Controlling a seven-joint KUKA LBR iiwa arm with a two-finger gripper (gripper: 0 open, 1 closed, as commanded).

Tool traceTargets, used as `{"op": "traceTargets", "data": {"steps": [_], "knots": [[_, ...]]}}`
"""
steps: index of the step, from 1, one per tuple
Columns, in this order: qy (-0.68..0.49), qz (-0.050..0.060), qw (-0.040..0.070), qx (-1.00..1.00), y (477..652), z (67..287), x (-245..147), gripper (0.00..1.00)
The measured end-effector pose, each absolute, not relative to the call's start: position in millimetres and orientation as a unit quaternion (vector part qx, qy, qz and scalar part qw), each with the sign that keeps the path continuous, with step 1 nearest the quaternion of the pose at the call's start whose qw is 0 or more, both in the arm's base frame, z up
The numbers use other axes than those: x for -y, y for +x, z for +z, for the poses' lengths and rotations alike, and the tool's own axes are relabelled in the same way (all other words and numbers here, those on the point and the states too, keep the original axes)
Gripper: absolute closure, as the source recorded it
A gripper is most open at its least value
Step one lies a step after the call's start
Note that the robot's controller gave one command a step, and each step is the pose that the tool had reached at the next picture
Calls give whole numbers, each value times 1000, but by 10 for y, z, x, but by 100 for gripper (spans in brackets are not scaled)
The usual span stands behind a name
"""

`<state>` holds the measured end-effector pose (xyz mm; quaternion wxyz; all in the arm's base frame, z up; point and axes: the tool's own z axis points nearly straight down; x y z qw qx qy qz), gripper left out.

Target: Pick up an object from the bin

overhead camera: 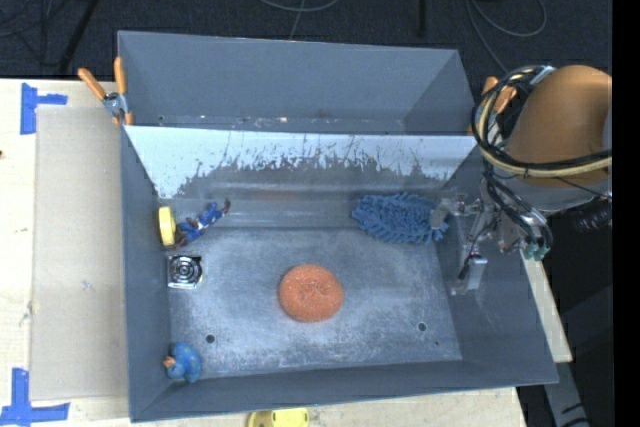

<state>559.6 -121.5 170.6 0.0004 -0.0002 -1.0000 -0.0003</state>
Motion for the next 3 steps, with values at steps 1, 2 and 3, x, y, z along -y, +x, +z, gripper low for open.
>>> {"op": "traceTargets", "data": {"steps": [1, 2, 3], "knots": [[-8, 1, -5, 1000, 5867, 1223, 1006, 0], [37, 0, 0, 999, 6005, 818, 843, 0], [12, 1, 0, 1000, 5970, 729, 521, 0]]}}
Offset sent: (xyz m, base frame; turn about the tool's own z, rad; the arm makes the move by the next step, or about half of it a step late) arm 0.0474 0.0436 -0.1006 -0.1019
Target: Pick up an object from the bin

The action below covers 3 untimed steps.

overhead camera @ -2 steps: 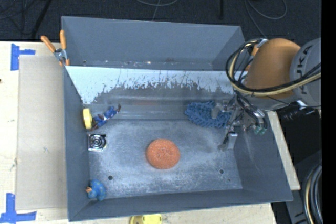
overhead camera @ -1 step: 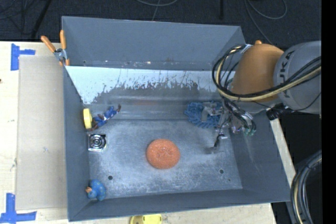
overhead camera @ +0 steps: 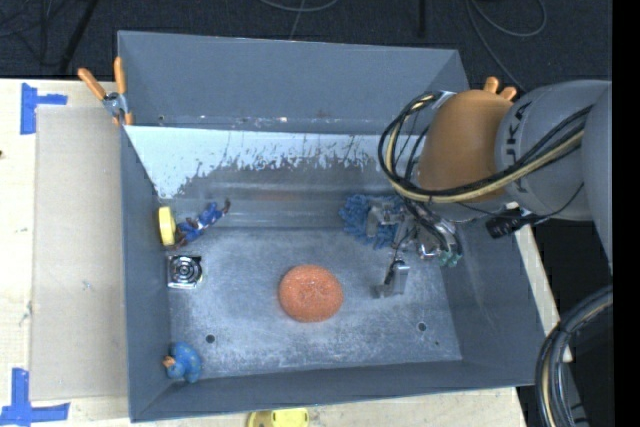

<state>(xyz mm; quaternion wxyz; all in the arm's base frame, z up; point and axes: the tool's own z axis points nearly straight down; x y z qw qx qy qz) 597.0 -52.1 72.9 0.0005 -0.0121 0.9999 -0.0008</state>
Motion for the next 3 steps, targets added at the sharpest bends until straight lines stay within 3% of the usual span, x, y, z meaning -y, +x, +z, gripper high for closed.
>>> {"op": "traceTargets", "data": {"steps": [2, 3], "knots": [[-159, -1, 2, -987, 6041, 718, 53, 0], [-123, 0, 1, -992, 5772, 707, -147, 0]]}}
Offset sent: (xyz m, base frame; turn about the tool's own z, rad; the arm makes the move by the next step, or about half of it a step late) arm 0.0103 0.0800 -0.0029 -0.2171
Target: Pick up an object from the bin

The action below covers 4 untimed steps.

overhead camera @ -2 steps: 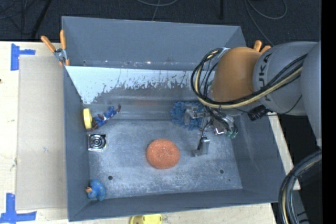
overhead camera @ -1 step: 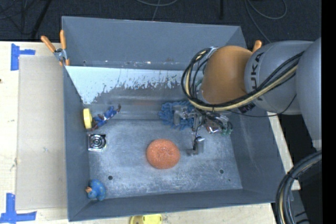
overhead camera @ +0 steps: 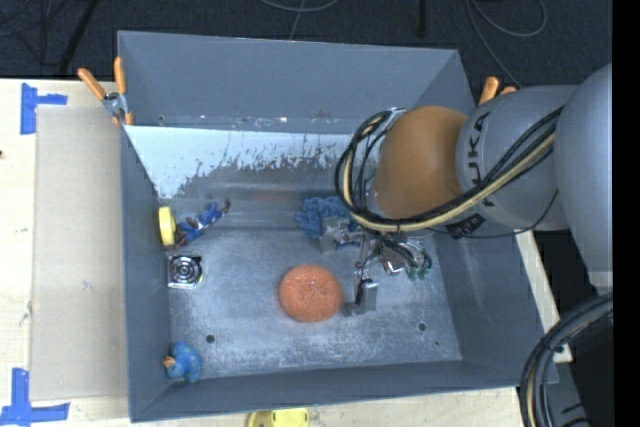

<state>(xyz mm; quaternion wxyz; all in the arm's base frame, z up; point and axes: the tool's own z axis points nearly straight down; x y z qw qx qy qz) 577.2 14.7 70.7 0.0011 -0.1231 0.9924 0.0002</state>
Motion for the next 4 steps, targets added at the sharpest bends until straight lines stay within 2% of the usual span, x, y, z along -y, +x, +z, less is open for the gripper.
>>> {"op": "traceTargets", "data": {"steps": [1, 2, 3, 4], "knots": [[-214, 0, 0, -977, 5758, 695, -422, 0], [-203, 0, -1, -979, 5651, 726, -738, 100], [-204, 0, -1, -979, 5651, 726, -738, 100], [-272, 1, -2, -962, 5270, 2722, -557, 100]]}}
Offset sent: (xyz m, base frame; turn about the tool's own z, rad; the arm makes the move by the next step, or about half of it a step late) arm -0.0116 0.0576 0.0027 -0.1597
